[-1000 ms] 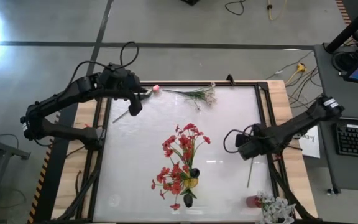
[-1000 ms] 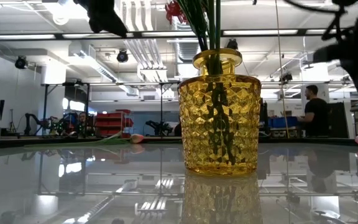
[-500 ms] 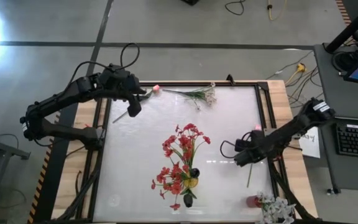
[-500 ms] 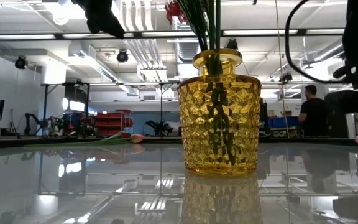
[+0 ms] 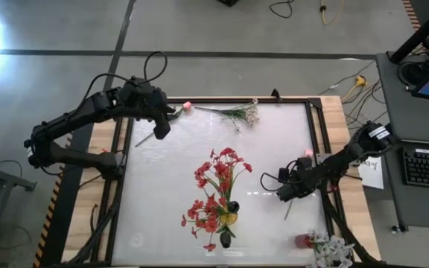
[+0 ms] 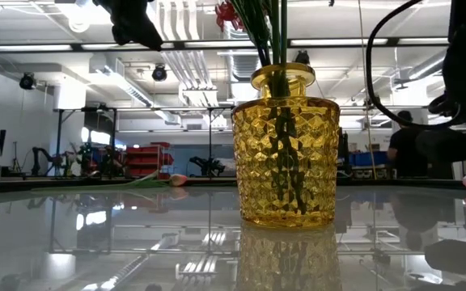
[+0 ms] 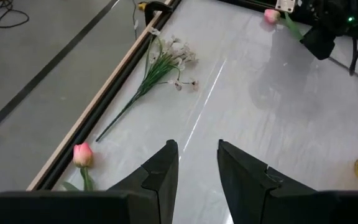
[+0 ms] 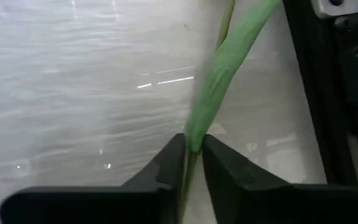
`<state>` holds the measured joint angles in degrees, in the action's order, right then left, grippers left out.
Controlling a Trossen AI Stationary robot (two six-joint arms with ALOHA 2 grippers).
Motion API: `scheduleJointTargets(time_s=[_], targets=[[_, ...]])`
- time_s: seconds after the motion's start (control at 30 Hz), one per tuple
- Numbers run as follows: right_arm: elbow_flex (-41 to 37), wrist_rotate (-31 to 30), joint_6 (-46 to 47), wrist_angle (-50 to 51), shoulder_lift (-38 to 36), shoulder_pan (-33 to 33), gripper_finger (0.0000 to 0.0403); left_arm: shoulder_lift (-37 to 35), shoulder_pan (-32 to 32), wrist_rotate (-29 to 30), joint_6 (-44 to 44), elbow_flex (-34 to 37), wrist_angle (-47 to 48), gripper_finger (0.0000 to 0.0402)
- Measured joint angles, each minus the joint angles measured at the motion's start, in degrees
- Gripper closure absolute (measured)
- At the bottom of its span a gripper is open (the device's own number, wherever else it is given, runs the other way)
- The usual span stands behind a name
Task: Sort flowers into vase by color
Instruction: Put the right pink flower into the red vase
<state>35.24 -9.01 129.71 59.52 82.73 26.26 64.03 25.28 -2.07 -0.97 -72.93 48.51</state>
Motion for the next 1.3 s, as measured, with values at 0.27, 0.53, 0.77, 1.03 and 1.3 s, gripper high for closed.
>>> scheduleJointTargets(time_s=[0.27,0.53,0.77,1.03,1.3], targets=[[3.0,-3.2,-0.8,-0.8,-1.2,0.0,0.0390,0.0,0.0,0.0,0.0,0.0,0.0,0.0303],[6.5,-5.4,-7.4,-8.9,-1.1,-0.2,0.0390,0.0,0.0,0.0,0.0,0.0,-0.3,0.0303],[6.6,-5.6,-8.4,-12.2,-1.2,-0.8,0.0375,0.0,0.0,0.0,-0.9,0.0,-0.4,0.0303],[6.6,-6.0,-11.2,-11.1,-1.3,-6.4,0.0280,0.0,0.0,0.0,-1.0,0.0,-0.4,0.0303],[6.6,-5.6,-19.9,-9.2,-1.3,-16.1,0.0236,-0.3,0.0,-1.8,2.2,0.0,-0.3,0.0303]])
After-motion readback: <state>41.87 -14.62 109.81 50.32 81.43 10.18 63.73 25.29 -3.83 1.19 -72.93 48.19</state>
